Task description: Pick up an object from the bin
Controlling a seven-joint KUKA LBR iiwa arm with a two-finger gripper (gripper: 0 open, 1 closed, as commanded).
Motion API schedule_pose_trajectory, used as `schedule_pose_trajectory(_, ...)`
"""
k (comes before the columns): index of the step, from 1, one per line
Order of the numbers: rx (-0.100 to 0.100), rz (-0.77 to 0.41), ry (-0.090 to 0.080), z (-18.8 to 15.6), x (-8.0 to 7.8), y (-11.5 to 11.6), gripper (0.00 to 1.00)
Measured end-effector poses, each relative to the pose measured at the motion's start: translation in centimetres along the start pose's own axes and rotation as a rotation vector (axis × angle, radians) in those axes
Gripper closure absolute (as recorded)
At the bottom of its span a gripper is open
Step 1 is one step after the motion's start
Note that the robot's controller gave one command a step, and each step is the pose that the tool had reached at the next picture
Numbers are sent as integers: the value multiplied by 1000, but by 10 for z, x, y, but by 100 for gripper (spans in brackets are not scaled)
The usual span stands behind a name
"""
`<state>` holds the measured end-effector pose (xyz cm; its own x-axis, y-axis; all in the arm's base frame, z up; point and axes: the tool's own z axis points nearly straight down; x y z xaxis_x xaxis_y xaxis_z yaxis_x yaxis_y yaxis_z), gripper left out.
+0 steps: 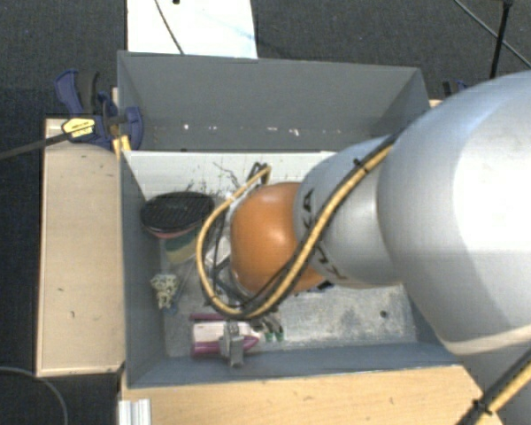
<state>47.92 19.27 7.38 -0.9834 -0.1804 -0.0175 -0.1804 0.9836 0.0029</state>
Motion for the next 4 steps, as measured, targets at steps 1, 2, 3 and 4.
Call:
schedule_pose_trajectory(1,0,4,-2,1,-2,0,100)
schedule_pose_trajectory(2,0,4,3,1,-1,1,0)
schedule_pose_trajectory(3,0,8,-2,1,-2,0,100)
schedule_pose_trajectory(4,4,-265,10,-51,-55,-71,100)
